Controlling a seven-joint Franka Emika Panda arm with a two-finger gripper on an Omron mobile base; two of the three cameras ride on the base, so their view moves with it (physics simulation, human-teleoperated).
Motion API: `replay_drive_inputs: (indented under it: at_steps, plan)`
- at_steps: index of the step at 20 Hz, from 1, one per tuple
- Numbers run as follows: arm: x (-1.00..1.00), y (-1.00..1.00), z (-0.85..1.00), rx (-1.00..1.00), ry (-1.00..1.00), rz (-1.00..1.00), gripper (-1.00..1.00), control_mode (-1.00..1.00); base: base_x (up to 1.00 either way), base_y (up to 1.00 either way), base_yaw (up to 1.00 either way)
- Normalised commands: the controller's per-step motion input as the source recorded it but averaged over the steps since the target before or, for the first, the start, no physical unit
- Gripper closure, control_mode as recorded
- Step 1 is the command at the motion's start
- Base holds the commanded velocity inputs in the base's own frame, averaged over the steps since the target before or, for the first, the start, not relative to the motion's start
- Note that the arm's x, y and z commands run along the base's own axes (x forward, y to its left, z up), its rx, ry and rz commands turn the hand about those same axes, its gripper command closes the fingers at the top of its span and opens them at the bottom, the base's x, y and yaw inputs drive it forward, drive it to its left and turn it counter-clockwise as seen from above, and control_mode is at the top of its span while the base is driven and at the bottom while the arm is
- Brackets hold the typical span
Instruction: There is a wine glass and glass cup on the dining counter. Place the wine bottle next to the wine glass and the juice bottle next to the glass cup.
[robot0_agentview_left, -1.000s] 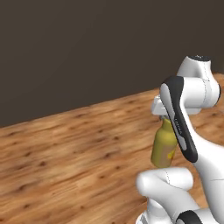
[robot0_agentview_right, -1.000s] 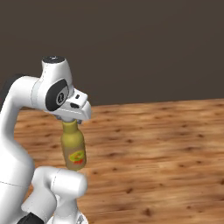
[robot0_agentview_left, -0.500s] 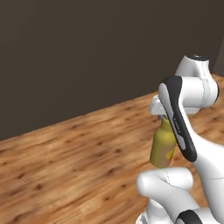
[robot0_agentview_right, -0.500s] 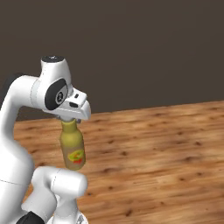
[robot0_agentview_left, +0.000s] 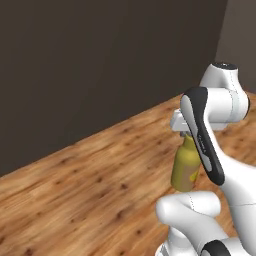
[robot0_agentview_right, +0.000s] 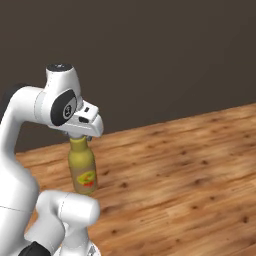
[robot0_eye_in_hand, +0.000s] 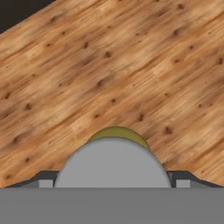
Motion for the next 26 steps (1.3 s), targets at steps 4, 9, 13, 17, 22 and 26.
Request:
replay_drive_inputs:
  at_steps: [4,9,13,17,22,26]
  plan:
    - [0.00,0.00,0.00,0.00,0.00,0.00,1.00,1.00,0.67,0.14,-0.34]
    - [0.00,0.00,0.00,0.00,0.00,0.00,1.00,1.00,0.68,0.13,-0.32]
    - [0.00,0.00,0.00,0.00,0.00,0.00,1.00,1.00,0.70,0.12,-0.28]
    - [0.00,0.00,0.00,0.00,0.00,0.00,1.00,1.00,0.71,0.12,-0.26]
    - [0.00,0.00,0.00,0.00,0.00,0.00,1.00,1.00,0.71,0.11,-0.26]
    - [0.00,0.00,0.00,0.00,0.00,0.00,1.00,1.00,0.72,0.11,-0.26]
